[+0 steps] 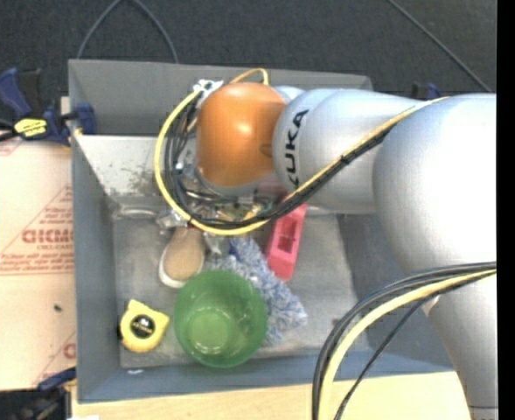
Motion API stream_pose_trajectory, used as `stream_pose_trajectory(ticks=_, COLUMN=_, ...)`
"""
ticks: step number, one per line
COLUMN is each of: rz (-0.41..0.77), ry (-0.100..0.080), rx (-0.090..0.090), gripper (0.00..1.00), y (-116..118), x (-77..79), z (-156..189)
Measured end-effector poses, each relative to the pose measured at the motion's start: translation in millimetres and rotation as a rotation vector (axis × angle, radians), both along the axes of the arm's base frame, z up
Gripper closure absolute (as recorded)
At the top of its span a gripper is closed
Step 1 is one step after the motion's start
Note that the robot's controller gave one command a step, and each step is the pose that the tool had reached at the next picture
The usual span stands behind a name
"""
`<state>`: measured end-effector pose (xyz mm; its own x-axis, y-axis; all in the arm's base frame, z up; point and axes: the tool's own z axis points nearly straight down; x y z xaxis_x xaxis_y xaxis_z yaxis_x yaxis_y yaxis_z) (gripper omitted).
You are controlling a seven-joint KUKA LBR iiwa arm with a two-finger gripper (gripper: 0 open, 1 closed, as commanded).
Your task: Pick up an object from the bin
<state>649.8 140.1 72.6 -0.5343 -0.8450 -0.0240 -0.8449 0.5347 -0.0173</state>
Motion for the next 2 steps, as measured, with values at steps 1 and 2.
stream_pose_trajectory(ticks=1, rz=0.000, ry=0.012, rx=-0.002, gripper=1.00, y=-0.6, x=-3.8, z=18.0)
stream_pose_trajectory(ticks=2, rz=-0.002, ry=0.003, rx=-0.003, gripper=1.00, y=-0.9, x=-1.0, z=61.6)
